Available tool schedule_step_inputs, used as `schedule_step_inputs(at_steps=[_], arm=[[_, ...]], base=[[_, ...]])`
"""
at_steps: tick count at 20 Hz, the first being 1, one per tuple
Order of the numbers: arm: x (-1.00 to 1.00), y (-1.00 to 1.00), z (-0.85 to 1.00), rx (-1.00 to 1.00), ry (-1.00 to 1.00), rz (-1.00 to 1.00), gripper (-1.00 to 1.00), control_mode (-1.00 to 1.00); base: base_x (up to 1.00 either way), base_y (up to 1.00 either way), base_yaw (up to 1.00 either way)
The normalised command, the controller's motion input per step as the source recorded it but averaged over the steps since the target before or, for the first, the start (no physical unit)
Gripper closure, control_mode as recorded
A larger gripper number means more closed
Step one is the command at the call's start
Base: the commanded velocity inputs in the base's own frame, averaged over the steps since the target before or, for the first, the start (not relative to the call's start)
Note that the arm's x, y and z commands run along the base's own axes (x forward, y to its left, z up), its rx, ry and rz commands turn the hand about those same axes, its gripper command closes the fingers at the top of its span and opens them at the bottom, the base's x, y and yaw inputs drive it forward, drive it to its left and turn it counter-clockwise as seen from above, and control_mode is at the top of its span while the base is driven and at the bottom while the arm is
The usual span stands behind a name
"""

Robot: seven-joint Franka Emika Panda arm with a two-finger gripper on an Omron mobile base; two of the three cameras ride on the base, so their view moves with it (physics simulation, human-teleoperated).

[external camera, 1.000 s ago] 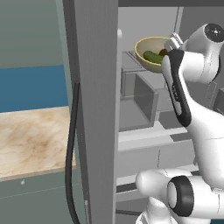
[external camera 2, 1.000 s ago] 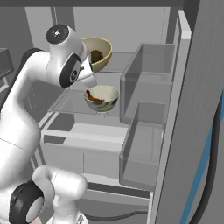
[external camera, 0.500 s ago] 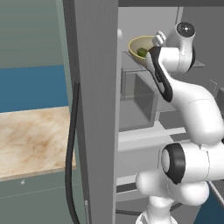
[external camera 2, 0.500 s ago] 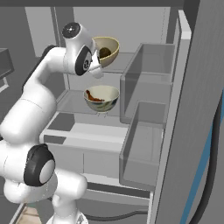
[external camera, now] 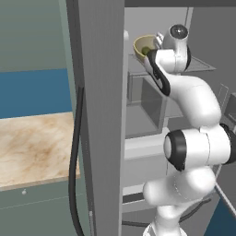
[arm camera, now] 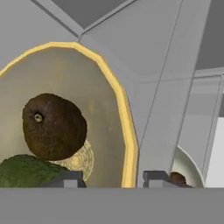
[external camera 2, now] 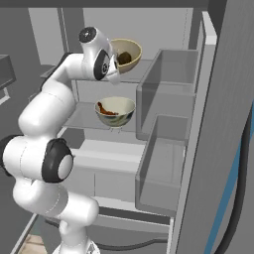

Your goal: Place the bowl with the cucumber and avocado on the top shelf of the fridge. Place the bowl with the chicken drumsticks on the second highest shelf of the fridge.

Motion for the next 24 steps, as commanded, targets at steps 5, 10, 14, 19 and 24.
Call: schedule_step_inputs(at_steps=[5, 10, 14, 19, 24], arm=[[-0.71, -0.01, 0.47, 0.00, -0.17, -0.04, -1.00, -1.00], [-1.00, 0.00, 0.29, 0.00, -0.34, -0.03, -1.00, -1.00], [-1.00, 0.00, -0.50, -0.01, -0.30, 0.00, -1.00, -1.00], [-1.00, 0.00, -0.12, 0.00, -0.08, 0.00, -1.00, -1.00], [-1.00, 0.01, 0.13, 0.00, 0.00, 0.00, -1.00, -1.00]], base=[[0.00, 0.00, 0.00], [0.00, 0.00, 0.00], [0.00, 0.00, 0.00], [0.00, 0.00, 0.00], [0.00, 0.00, 0.00]])
